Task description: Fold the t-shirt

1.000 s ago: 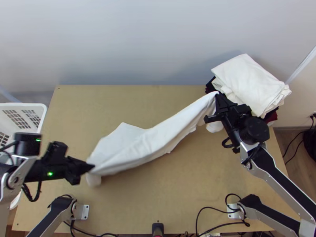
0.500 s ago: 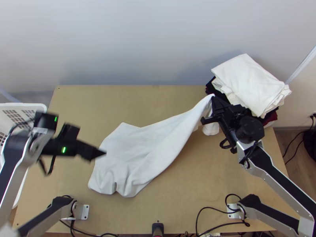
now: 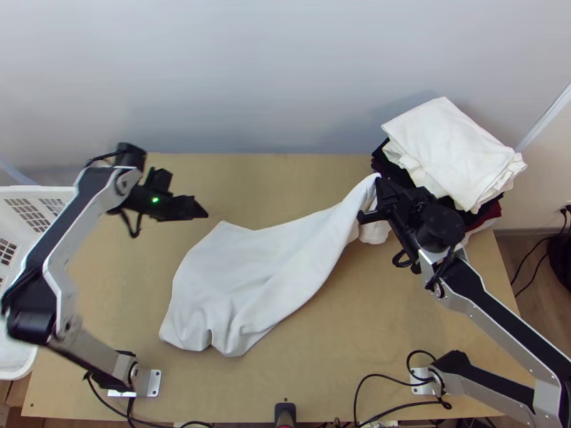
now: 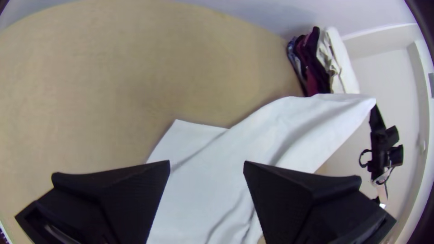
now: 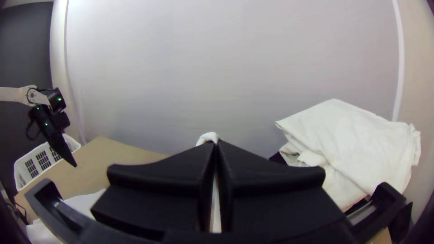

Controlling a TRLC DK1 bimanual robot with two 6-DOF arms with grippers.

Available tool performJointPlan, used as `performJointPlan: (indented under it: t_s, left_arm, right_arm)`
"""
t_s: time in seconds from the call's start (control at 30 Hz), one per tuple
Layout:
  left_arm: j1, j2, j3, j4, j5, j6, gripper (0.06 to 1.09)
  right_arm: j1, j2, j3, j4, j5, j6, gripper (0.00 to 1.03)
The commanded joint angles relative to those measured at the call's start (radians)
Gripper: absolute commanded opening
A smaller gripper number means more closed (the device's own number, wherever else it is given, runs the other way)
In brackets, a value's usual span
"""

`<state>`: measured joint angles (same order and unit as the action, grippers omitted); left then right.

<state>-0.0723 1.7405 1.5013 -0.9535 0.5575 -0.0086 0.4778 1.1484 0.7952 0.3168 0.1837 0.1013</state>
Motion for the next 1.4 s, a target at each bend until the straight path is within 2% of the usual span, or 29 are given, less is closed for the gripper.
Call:
performJointPlan:
  t_s: [0.0,0.3,0.73,0.87,0.93,0.97,1.13,1.37]
  left_arm:
    - [-0.020,0.102,0.045,0.027,-0.042,-0.016,0.86]
    - [-0.061,0.243,0.088,0.111,-0.088,-0.025,0.86]
    - [-0.126,0.323,0.099,0.142,-0.137,-0.031,0.85]
    - [-0.139,0.329,0.071,0.183,-0.151,-0.031,0.51]
    - [-0.144,0.330,0.056,0.210,-0.162,-0.019,0.18]
    - [-0.144,0.321,0.045,0.246,-0.166,-0.021,0.10]
    - [-0.095,0.289,0.146,0.243,-0.174,-0.082,0.09]
    - [0.011,0.249,0.451,0.157,-0.174,-0.211,0.09]
  right_arm:
    - [0.010,0.011,0.049,0.004,0.010,0.023,0.03]
    - [0.010,0.019,0.061,-0.008,0.010,0.029,0.03]
    - [0.007,0.019,0.070,-0.013,0.010,0.031,0.03]
    - [0.004,0.019,0.073,-0.015,0.010,0.029,0.03]
    - [0.004,0.017,0.079,-0.015,0.010,0.029,0.03]
    - [0.004,0.017,0.082,-0.015,0.010,0.029,0.03]
    - [-0.001,0.022,0.141,-0.114,0.010,0.035,0.03]
    - [-0.013,0.065,0.288,-0.343,0.010,0.106,0.03]
